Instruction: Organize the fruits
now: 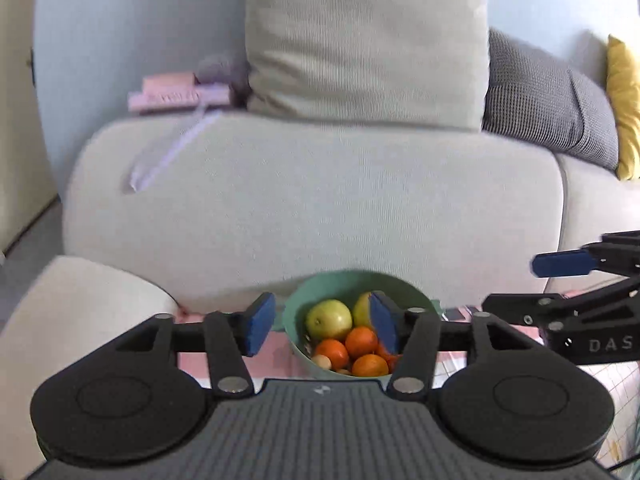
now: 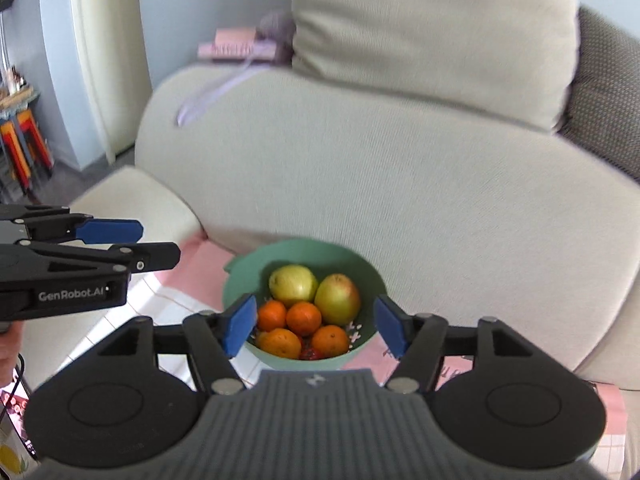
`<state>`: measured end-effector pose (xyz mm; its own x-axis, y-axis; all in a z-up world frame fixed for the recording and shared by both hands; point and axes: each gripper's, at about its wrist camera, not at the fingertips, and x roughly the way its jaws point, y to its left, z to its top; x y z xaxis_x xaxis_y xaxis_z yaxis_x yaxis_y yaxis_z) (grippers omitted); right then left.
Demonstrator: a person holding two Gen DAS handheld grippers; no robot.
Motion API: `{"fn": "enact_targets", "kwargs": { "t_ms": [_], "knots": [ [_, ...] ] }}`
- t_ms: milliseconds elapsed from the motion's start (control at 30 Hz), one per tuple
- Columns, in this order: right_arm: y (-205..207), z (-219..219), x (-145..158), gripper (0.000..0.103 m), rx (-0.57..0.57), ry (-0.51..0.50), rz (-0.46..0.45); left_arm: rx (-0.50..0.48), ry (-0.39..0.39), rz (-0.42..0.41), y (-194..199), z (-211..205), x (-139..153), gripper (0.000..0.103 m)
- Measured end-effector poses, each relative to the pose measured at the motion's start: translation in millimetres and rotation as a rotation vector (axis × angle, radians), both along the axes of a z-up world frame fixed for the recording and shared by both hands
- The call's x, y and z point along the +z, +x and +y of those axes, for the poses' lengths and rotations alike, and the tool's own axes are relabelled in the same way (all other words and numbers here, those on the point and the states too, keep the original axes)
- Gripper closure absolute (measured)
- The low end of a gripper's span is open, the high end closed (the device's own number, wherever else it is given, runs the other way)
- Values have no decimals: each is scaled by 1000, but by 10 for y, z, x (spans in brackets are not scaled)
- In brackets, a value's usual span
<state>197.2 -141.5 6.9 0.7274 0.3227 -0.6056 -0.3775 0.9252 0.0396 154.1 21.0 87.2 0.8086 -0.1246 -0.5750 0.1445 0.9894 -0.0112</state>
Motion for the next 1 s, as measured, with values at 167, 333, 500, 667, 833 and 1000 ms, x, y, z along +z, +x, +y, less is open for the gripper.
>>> {"fn": "enact_targets", "kwargs": {
  "t_ms": [167,333,500,667,833,1000],
  "knots": [
    [-576,18,80,22,-61,37,-102,-19,83,-51,-400,-105,79,13],
    [-1068,-26,46,17,-113,132,-116,38,111,-73,-759,-120,53,10],
    [-1418,30,-65,13,-166,123,-168,72,112,-58,-984,-113,-88,9],
    [-1623,33,-192,11,-223,118,-205,112,39,12,-1063,-24,-330,9],
    [-1646,79,-422,10,-236,82,-205,144,58,36,-1057,2,-557,9],
    [-1570,98,-663,10,-229,64,-161,135,80,53,-1016,-19,-710,9]
  ]
}}
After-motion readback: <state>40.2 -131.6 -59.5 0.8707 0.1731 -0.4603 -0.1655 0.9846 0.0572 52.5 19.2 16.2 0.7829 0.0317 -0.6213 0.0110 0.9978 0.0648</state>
